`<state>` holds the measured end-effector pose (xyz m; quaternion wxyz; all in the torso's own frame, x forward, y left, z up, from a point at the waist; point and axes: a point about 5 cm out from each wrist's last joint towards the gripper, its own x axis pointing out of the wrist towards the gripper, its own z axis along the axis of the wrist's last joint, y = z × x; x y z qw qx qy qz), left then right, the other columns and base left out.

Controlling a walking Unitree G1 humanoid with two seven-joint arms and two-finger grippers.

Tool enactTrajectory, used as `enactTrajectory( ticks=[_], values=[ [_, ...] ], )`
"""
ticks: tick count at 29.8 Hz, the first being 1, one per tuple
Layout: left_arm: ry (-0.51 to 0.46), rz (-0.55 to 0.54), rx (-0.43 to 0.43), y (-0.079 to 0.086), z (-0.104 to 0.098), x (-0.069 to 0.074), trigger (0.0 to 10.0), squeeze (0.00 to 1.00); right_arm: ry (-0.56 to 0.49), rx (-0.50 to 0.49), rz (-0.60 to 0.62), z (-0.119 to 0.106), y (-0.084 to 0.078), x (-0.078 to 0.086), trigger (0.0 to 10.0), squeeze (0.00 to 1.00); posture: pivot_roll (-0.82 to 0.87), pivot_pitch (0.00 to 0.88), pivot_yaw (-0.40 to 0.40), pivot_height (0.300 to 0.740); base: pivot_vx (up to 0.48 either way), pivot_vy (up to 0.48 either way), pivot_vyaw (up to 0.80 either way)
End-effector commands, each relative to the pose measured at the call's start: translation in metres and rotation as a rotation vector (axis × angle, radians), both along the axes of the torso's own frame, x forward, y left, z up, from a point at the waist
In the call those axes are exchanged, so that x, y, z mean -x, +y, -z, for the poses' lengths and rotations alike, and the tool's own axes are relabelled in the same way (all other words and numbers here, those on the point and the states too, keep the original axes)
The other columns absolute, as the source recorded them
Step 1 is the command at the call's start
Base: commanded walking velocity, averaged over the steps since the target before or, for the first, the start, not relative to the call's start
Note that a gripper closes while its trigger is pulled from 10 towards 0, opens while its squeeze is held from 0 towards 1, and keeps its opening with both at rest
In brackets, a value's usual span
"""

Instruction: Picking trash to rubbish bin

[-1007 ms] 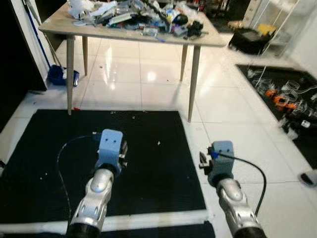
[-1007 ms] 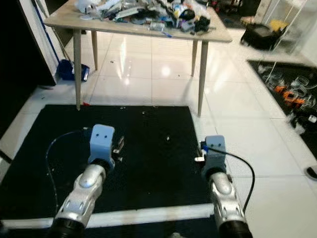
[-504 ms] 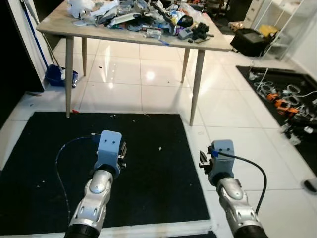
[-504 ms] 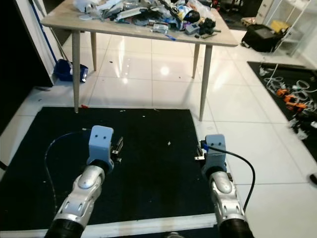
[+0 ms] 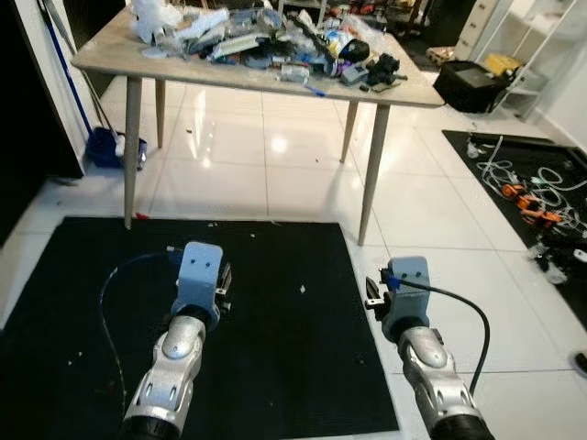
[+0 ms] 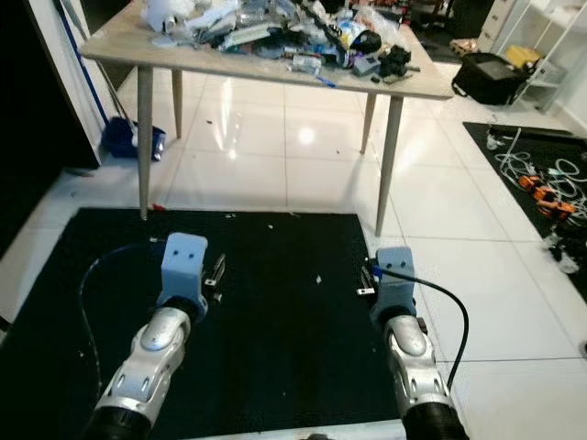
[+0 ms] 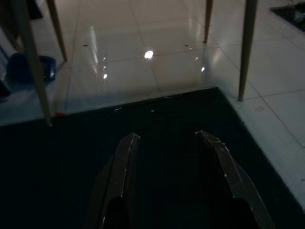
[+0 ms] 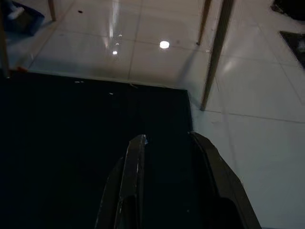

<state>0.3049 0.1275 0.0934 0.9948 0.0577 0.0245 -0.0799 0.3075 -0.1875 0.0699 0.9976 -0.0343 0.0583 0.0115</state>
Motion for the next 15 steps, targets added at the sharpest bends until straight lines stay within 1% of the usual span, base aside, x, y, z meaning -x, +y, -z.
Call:
enactTrajectory(
  ticks=[1, 8, 15],
  values=[
    [0.011, 0.012, 0.000, -0.0021, 0.0029, 0.0030, 10.0, 0.00, -0.018, -0.003, 0.010, -0.0013, -0.0010, 0.0008, 10.0, 0.00, -0.04, 0.097, -0.099, 0.740, 0.304, 0.000, 0.00],
    [0.004, 0.010, -0.010, 0.0011, 0.0008, 0.0043, 10.0, 0.00, 0.000, -0.007, -0.002, 0.0064, 0.0045, 0.0054, 10.0, 0.00, -0.01, 0.093, -0.105, 0.740, 0.304, 0.000, 0.00],
    [0.006, 0.005, -0.018, 0.0050, 0.0015, 0.0059, 10.0, 0.00, -0.008, -0.016, -0.007, 0.0054, 0.0089, 0.0043, 10.0, 0.00, -0.01, 0.094, -0.103, 0.740, 0.303, 0.000, 0.00]
  ],
)
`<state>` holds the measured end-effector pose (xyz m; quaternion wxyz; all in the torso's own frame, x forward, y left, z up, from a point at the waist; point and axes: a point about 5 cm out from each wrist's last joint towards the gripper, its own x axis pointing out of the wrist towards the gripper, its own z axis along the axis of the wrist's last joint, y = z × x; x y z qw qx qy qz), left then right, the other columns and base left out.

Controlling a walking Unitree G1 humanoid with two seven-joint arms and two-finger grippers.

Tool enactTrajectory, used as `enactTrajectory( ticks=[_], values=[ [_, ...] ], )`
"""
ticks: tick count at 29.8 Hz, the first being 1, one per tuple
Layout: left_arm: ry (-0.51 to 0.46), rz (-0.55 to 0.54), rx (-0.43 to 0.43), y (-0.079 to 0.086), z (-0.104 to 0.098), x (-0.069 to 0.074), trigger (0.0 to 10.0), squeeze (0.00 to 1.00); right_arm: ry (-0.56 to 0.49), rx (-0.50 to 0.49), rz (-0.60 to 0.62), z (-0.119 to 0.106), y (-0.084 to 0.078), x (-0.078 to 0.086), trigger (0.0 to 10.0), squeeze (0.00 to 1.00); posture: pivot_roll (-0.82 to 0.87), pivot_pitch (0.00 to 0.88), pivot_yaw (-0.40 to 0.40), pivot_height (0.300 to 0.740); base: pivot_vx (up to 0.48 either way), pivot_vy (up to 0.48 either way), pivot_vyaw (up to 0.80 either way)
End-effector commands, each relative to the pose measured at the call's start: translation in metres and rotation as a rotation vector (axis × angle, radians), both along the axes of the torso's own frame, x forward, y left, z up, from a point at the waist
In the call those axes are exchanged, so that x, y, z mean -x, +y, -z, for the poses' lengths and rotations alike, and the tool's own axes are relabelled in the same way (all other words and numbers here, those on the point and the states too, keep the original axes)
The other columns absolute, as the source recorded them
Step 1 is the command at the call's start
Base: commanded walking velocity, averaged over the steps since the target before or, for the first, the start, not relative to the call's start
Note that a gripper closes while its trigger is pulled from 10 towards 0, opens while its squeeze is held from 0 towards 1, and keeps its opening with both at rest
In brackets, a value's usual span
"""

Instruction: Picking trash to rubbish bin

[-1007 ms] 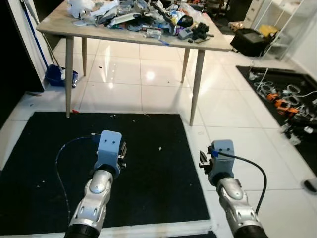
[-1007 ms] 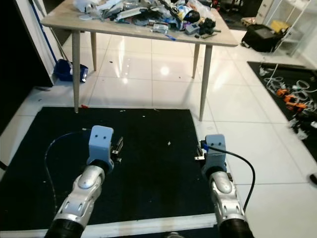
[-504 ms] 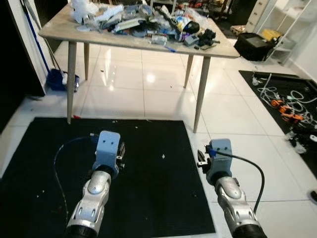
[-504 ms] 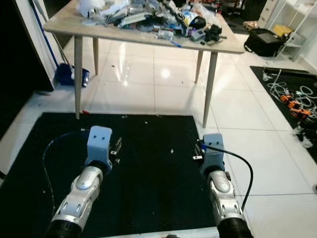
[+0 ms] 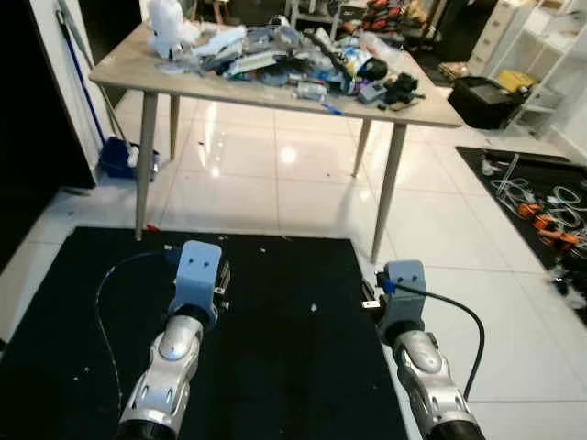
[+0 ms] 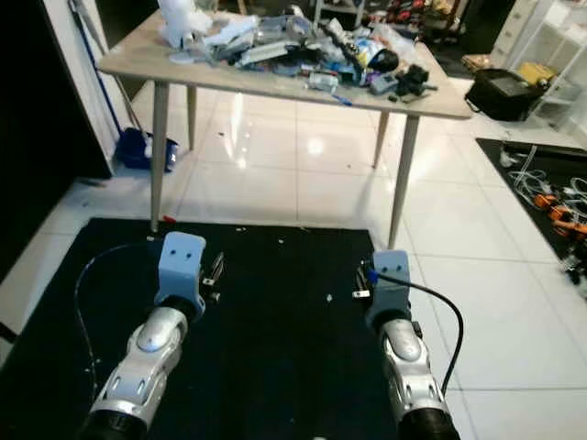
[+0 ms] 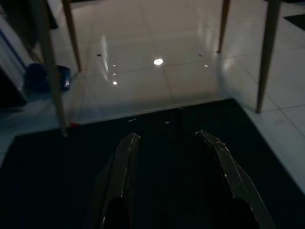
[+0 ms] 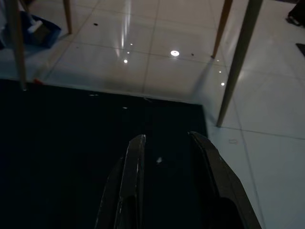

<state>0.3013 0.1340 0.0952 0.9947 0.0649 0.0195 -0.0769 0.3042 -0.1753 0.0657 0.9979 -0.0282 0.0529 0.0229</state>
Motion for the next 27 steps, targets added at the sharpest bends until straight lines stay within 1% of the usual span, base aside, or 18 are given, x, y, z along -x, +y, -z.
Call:
enactTrajectory(
  ticks=[1, 12, 27],
  values=[
    [0.019, 0.009, -0.003, -0.0016, 0.0034, 0.0026, 10.0, 0.00, 0.003, -0.002, 0.016, 0.0016, -0.0043, 0.0014, 10.0, 0.00, -0.01, 0.095, -0.102, 0.740, 0.300, 0.000, 0.00],
    [0.020, 0.013, 0.004, -0.0041, 0.0029, 0.0025, 10.0, 0.00, 0.003, 0.004, 0.029, 0.0026, -0.0085, 0.0035, 10.0, 0.00, -0.01, 0.099, -0.100, 0.740, 0.302, 0.000, 0.00],
    [0.024, 0.014, 0.010, -0.0064, 0.0034, 0.0035, 10.0, 0.00, -0.021, 0.016, 0.036, -0.0037, -0.0129, 0.0008, 10.0, 0.00, -0.02, 0.113, -0.103, 0.740, 0.303, 0.000, 0.00]
  ],
)
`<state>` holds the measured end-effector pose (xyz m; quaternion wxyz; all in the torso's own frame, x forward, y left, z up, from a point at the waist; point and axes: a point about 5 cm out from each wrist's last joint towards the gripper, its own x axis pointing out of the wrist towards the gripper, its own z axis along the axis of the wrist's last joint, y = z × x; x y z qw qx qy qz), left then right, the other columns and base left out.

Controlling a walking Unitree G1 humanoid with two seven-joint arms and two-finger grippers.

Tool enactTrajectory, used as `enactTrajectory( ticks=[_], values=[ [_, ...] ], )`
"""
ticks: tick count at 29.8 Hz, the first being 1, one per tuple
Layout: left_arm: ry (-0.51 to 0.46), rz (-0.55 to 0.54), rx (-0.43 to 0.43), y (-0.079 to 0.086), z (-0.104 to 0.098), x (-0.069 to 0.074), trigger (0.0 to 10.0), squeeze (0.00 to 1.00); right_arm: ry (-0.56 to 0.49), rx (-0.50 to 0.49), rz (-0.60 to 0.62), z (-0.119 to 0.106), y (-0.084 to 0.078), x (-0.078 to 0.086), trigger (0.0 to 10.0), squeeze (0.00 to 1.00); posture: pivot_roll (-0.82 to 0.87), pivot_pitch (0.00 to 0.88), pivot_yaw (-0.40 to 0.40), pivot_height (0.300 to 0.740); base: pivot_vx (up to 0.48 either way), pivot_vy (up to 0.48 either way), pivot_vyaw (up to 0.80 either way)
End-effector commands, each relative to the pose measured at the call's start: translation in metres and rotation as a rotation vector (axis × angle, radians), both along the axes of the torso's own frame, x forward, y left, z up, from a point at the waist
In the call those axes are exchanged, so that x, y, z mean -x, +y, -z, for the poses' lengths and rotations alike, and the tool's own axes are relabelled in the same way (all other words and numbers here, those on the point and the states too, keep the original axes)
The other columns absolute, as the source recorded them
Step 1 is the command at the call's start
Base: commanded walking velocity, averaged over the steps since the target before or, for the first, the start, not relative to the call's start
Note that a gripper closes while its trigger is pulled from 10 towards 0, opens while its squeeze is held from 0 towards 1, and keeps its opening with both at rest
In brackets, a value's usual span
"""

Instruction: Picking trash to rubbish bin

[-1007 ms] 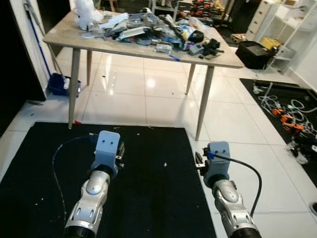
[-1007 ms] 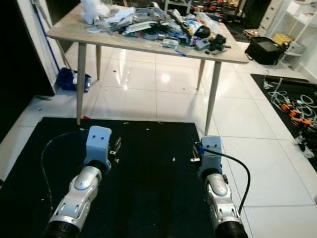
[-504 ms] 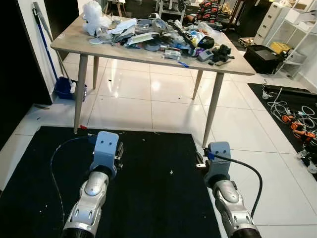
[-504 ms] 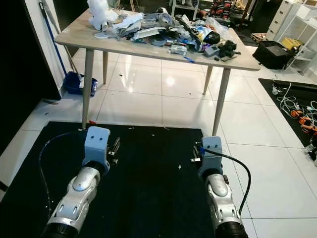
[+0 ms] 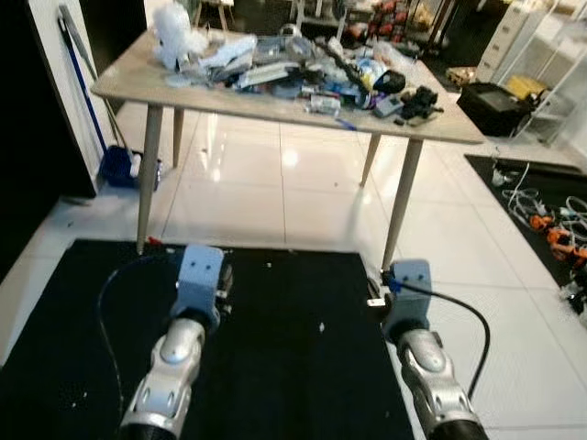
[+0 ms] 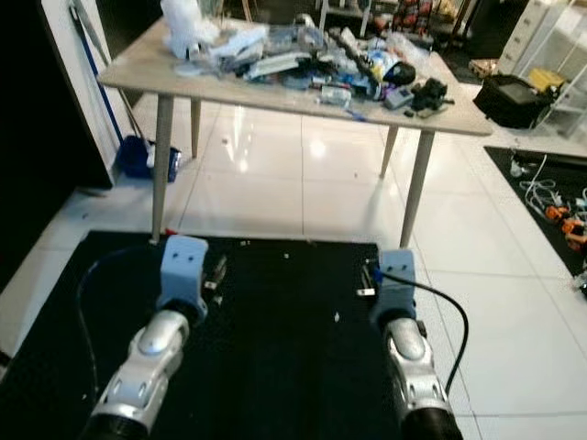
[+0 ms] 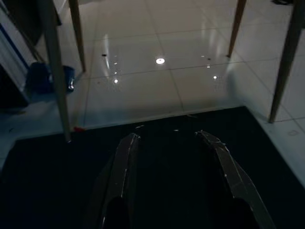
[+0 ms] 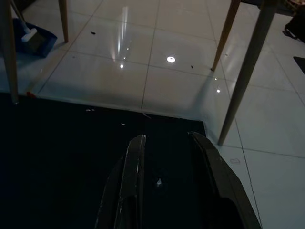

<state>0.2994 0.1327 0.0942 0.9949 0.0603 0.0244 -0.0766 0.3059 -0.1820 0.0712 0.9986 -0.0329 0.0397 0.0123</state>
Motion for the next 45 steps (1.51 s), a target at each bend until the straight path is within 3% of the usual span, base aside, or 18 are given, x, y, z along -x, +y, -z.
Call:
enactTrajectory(
  ticks=[1, 14, 36, 45],
  values=[
    [0.013, 0.017, 0.003, -0.006, 0.002, 0.002, 10.0, 0.00, 0.006, 0.007, 0.018, 0.002, -0.006, 0.003, 10.0, 0.00, -0.02, 0.119, -0.102, 0.740, 0.304, 0.000, 0.00],
    [0.014, 0.032, 0.014, -0.012, 0.001, 0.000, 10.0, 0.00, -0.046, 0.021, 0.055, -0.009, -0.013, 0.000, 10.0, 0.00, -0.04, 0.128, -0.092, 0.740, 0.302, 0.000, 0.00],
    [0.014, 0.030, 0.019, -0.012, 0.001, 0.000, 10.0, 0.00, -0.082, 0.039, 0.049, -0.018, -0.011, -0.002, 10.0, 0.00, -0.04, 0.136, -0.100, 0.740, 0.301, 0.000, 0.00],
    [0.014, 0.032, 0.019, -0.012, 0.002, 0.000, 10.0, 0.00, -0.085, 0.038, 0.050, -0.019, -0.012, -0.002, 10.0, 0.00, -0.04, 0.135, -0.099, 0.740, 0.304, 0.000, -0.58]
  ],
)
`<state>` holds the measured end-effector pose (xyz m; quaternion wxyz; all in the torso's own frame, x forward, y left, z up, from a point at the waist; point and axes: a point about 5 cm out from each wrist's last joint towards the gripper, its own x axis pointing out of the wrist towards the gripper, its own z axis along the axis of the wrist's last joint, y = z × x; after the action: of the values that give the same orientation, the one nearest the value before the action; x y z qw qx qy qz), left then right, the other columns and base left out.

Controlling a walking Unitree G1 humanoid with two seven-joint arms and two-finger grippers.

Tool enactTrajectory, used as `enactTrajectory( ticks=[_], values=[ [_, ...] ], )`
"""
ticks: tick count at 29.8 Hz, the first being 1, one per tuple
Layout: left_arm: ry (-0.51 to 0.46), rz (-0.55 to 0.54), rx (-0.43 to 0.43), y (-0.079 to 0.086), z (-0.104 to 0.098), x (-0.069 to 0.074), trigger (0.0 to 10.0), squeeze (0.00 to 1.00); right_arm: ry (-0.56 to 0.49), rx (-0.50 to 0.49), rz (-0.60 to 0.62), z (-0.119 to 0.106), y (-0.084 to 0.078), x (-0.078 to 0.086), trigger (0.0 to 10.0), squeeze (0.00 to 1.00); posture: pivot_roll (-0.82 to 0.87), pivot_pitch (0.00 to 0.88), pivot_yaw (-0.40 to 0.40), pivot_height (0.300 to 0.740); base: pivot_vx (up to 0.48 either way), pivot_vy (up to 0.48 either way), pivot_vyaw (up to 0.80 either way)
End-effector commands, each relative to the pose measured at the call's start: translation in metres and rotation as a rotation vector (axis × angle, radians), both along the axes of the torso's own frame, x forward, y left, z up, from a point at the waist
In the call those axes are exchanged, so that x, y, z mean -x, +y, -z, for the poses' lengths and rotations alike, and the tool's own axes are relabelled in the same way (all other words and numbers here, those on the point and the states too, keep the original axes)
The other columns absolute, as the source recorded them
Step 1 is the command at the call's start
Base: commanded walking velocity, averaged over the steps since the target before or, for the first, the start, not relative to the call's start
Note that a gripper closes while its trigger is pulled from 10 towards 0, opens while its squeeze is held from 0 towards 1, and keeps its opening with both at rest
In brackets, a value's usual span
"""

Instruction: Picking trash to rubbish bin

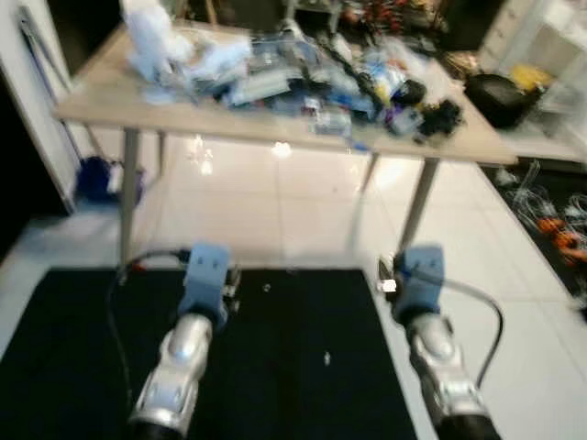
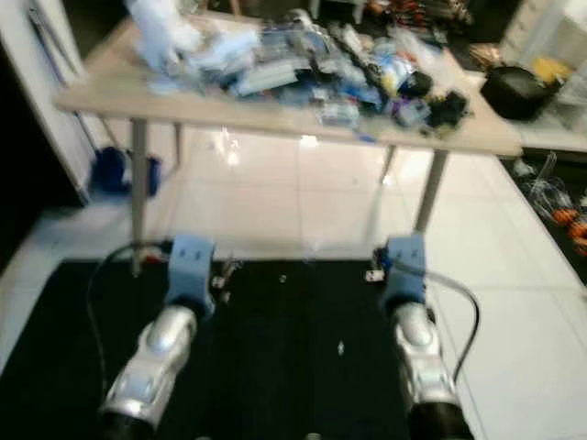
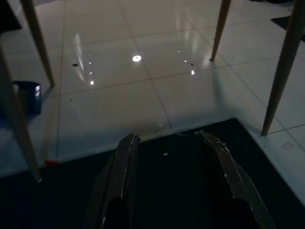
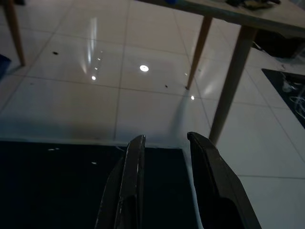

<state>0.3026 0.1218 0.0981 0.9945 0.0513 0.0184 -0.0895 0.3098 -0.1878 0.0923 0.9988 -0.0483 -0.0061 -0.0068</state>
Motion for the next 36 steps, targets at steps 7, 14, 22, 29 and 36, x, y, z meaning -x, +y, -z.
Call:
enactTrajectory(
  ticks=[7, 14, 22, 29, 36],
  values=[
    [0.023, 0.008, -0.001, -0.0014, 0.0059, 0.0024, 10.0, 0.00, 0.008, 0.006, 0.020, 0.0022, -0.0067, 0.0018, 10.0, 0.00, -0.04, 0.136, -0.098, 0.740, 0.302, 0.000, 0.00],
    [0.022, 0.009, 0.000, -0.0027, 0.0053, 0.0033, 10.0, 0.00, 0.009, 0.005, 0.021, 0.0021, -0.0064, 0.0020, 10.0, 0.00, -0.04, 0.135, -0.098, 0.740, 0.304, 0.000, 0.00],
    [0.021, 0.010, 0.001, -0.0034, 0.0048, 0.0034, 10.0, 0.00, 0.010, 0.005, 0.022, 0.0022, -0.0067, 0.0022, 10.0, 0.00, -0.04, 0.134, -0.098, 0.740, 0.301, 0.000, 0.00],
    [0.020, 0.009, 0.002, -0.0034, 0.0046, 0.0038, 10.0, 0.00, 0.010, 0.010, 0.019, 0.0018, -0.0072, 0.0017, 10.0, 0.00, -0.04, 0.131, -0.100, 0.740, 0.303, 0.000, -0.38],
    [0.022, 0.011, 0.002, -0.0030, 0.0059, 0.0033, 10.0, 0.00, -0.007, 0.010, 0.013, -0.0019, -0.0066, 0.0001, 10.0, 0.00, -0.05, 0.115, -0.102, 0.740, 0.301, 0.000, 0.00]
  ],
)
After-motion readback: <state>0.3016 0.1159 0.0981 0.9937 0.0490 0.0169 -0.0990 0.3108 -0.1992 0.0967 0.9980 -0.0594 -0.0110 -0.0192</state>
